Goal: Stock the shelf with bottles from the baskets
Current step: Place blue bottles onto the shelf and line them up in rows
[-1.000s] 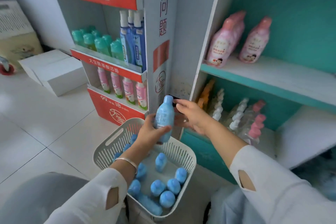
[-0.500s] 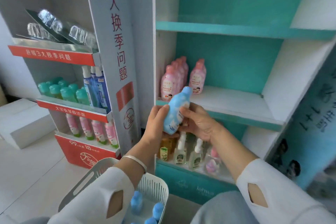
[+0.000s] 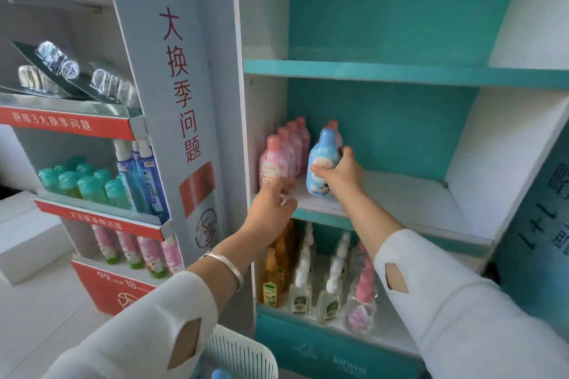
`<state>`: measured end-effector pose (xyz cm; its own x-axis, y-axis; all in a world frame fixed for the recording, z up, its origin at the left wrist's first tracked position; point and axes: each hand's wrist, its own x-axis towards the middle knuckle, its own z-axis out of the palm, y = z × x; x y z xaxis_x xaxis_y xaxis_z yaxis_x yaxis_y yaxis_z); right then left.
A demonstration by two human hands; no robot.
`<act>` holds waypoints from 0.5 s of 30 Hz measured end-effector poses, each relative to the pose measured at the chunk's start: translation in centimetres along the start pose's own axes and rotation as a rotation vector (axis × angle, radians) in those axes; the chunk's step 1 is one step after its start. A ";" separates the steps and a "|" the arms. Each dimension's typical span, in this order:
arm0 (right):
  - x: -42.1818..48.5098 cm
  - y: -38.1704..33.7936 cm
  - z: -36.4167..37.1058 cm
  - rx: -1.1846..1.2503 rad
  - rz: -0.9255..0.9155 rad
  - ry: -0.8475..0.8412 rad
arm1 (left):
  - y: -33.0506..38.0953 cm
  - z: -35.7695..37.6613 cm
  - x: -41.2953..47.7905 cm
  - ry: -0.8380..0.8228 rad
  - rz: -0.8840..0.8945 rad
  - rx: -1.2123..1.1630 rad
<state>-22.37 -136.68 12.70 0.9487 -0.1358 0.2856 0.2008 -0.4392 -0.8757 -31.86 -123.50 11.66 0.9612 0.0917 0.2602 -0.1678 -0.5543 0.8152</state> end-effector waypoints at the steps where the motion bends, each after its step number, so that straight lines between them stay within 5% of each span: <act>1: 0.4 0.4 0.5 -0.007 0.006 -0.007 | -0.5 0.0 0.1 -0.009 0.008 0.025; 11: 0.7 1.9 1.7 -0.172 -0.032 0.001 | -2.5 0.4 -0.3 -0.049 -0.011 0.055; 15: -3.0 0.6 1.2 -0.301 -0.197 0.164 | -3.3 -0.7 -2.3 -0.059 -0.020 0.067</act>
<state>-24.78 -135.47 10.88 0.8427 -0.1521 0.5165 0.2716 -0.7081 -0.6517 -33.70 -121.28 8.71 0.9757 0.0554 0.2122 -0.1358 -0.6069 0.7831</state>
